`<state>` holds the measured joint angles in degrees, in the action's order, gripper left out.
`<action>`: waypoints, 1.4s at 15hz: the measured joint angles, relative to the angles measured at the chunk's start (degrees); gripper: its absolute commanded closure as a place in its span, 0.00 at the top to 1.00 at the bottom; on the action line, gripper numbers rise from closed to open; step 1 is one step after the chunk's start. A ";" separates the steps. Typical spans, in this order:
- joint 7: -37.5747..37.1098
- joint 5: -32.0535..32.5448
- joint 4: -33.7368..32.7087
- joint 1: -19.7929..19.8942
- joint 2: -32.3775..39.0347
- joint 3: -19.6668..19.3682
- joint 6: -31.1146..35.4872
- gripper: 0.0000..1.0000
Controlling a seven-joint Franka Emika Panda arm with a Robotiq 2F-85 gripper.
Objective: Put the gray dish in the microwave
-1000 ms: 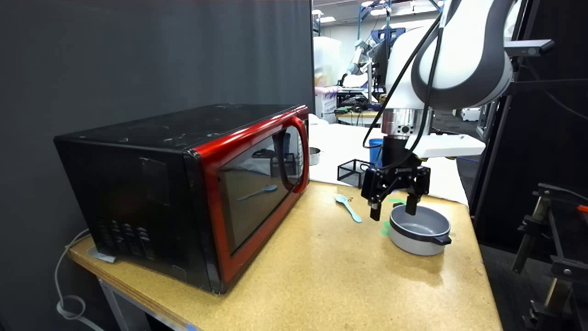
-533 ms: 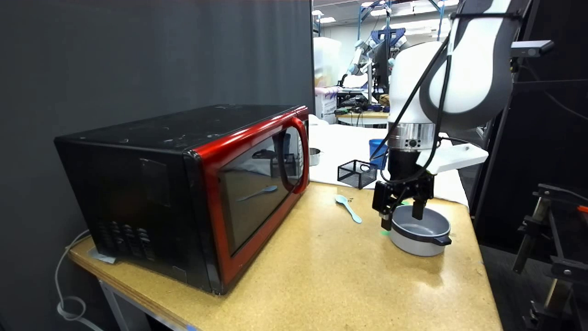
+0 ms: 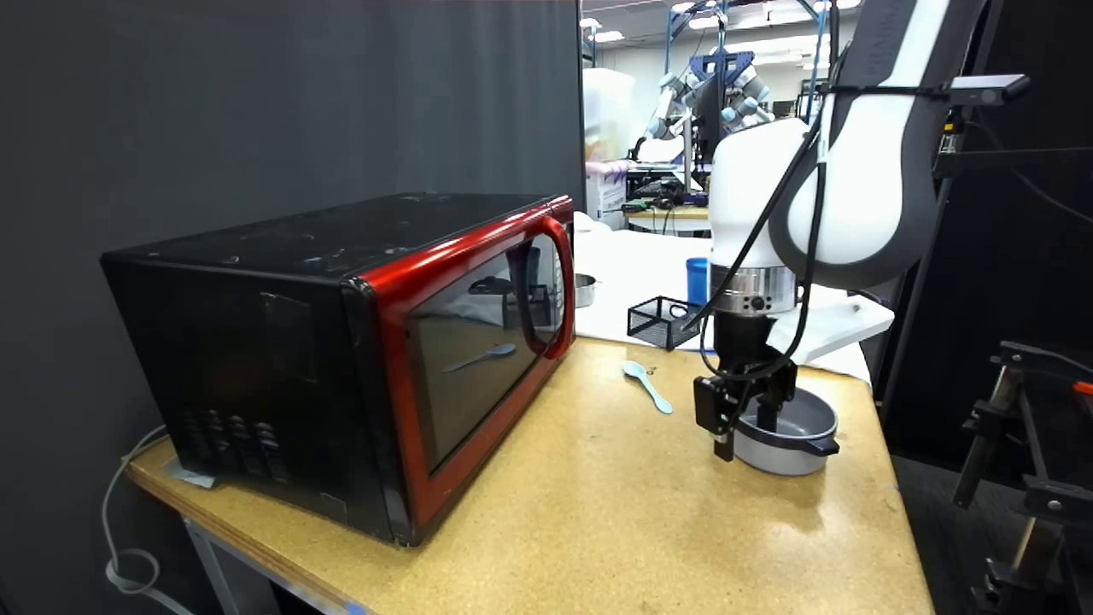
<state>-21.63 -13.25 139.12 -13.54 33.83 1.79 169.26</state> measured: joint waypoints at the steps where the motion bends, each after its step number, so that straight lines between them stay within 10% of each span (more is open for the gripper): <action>1: 0.00 -0.03 -0.25 0.05 0.00 -0.03 0.00 0.38; 6: -0.40 -0.10 -0.56 0.24 0.00 -0.96 0.02 0.02; 21: -5.56 -1.10 3.99 1.02 -3.45 -15.34 2.39 0.01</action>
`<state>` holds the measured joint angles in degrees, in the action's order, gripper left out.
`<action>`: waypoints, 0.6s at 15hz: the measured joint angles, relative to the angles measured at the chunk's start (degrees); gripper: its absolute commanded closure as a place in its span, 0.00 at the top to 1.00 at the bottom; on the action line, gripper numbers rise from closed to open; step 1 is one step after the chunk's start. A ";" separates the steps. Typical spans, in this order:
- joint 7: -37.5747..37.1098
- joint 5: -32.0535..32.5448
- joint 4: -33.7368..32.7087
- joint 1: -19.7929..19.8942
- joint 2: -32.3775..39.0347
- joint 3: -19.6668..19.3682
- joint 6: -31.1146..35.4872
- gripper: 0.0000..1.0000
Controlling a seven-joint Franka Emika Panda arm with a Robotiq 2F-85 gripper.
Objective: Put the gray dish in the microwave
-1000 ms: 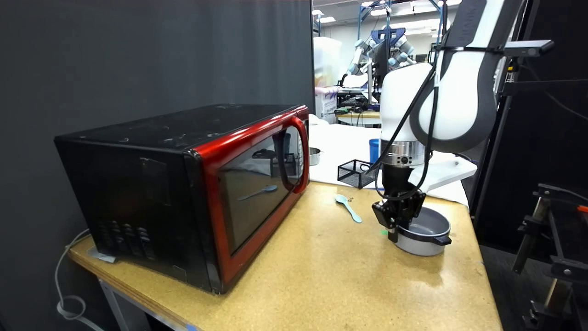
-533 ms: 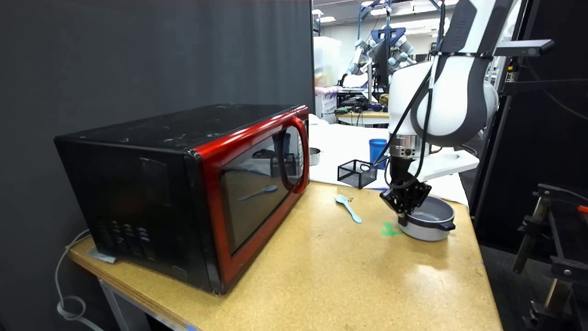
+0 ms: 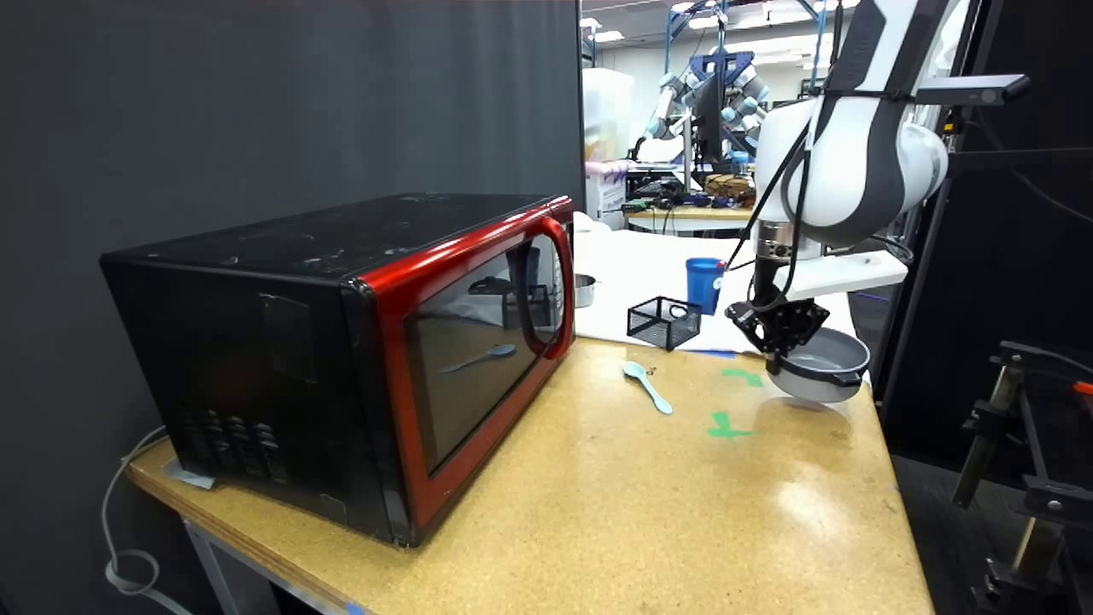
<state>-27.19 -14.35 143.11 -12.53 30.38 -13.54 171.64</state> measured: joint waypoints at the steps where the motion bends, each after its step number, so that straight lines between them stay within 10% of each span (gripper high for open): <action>1: -0.18 -0.14 0.00 0.39 -0.14 -0.01 0.00 0.01; 4: -0.22 -1.41 -0.30 2.73 -0.17 1.32 0.00 0.01; 5: -0.18 -1.98 -0.53 3.89 -0.16 2.16 0.00 0.30; 9: 0.77 -5.10 -2.12 10.75 -0.16 7.64 -0.02 0.51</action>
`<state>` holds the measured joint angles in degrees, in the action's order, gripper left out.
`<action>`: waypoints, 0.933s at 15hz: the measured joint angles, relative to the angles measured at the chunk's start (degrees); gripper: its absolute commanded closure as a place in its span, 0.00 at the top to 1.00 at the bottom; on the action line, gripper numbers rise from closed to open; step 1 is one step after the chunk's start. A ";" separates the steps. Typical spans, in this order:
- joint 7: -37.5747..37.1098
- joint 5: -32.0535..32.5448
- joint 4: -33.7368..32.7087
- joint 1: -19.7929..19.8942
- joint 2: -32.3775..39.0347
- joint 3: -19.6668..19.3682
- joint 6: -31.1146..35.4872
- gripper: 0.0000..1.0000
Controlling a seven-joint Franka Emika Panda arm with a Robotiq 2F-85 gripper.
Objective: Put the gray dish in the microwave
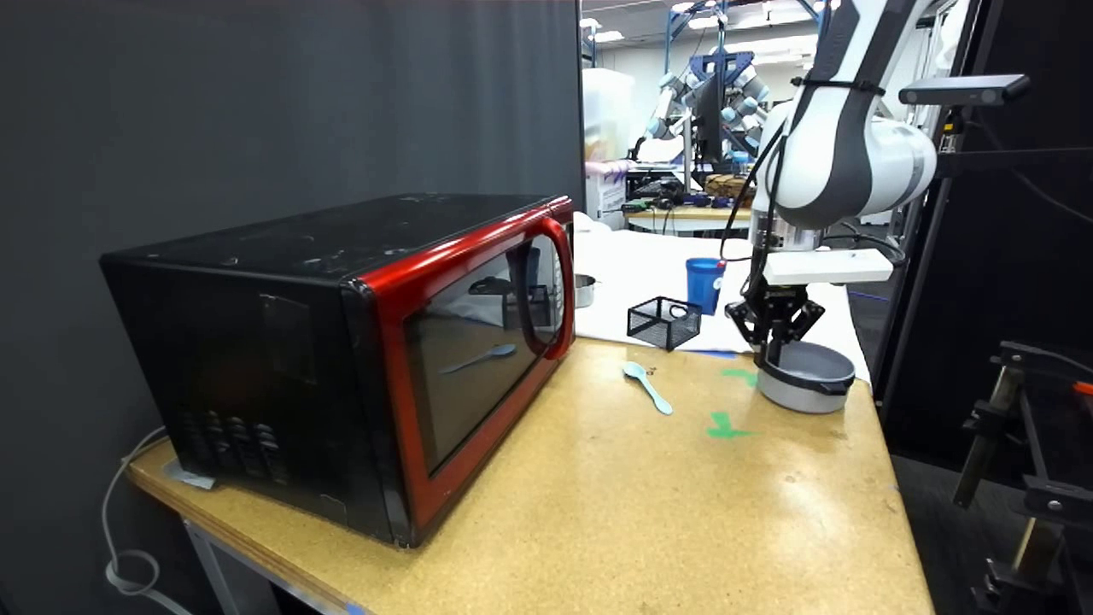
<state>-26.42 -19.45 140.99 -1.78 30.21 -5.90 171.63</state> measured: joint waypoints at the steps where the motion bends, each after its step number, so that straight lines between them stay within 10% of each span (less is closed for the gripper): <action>1: 0.43 -0.73 -0.41 1.67 0.00 1.37 0.00 0.58; 7: 1.05 -2.62 -0.67 4.87 -2.65 7.42 0.01 0.98; 14: -8.45 -0.92 4.78 -5.54 -17.63 4.06 -6.33 1.00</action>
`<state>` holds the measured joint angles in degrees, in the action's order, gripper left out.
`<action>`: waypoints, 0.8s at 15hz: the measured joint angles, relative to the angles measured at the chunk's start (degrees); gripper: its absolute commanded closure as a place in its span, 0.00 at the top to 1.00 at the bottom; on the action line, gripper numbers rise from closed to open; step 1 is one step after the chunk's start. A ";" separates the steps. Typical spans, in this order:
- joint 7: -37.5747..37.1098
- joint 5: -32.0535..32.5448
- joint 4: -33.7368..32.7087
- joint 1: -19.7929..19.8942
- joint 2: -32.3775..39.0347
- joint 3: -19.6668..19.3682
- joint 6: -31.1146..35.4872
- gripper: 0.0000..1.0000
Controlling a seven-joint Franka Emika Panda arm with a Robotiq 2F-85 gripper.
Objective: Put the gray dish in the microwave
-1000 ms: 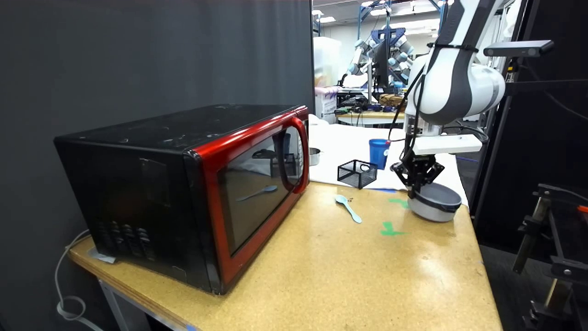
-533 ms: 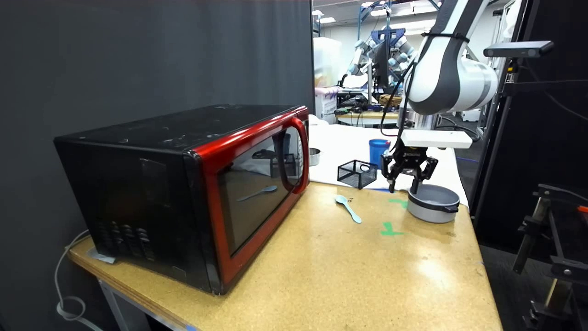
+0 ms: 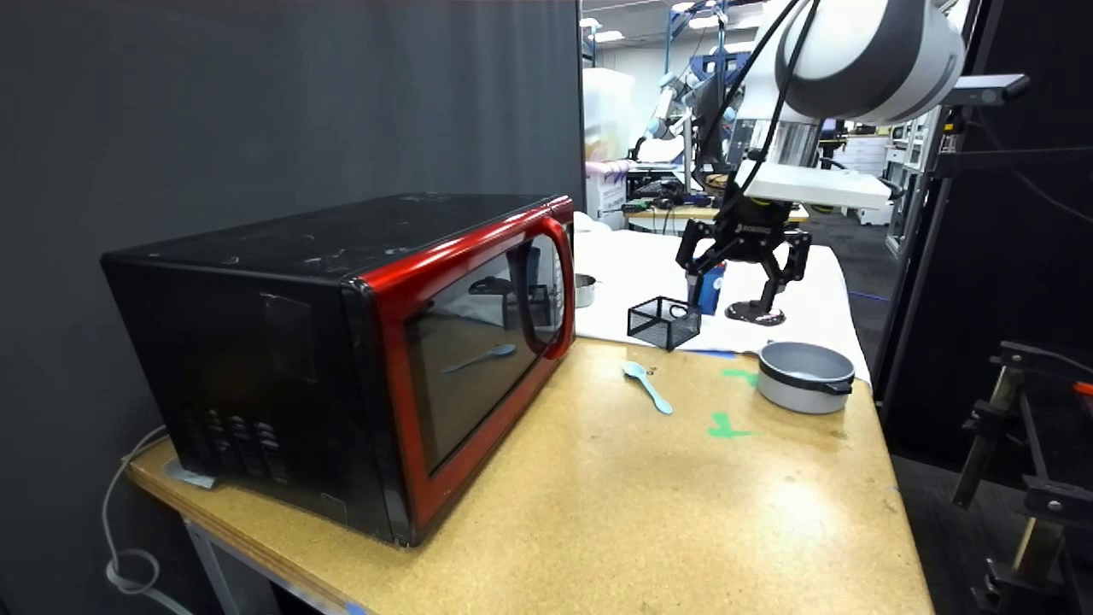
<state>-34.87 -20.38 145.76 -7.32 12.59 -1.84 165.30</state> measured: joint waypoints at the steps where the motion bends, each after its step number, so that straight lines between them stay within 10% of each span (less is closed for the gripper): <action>1: -2.33 -0.36 0.04 0.05 -1.66 -0.19 -2.82 1.00; 12: -23.24 -12.79 -0.22 2.70 -5.93 0.35 -8.77 1.00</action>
<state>-58.11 -33.17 145.55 -4.61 6.66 -1.48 156.53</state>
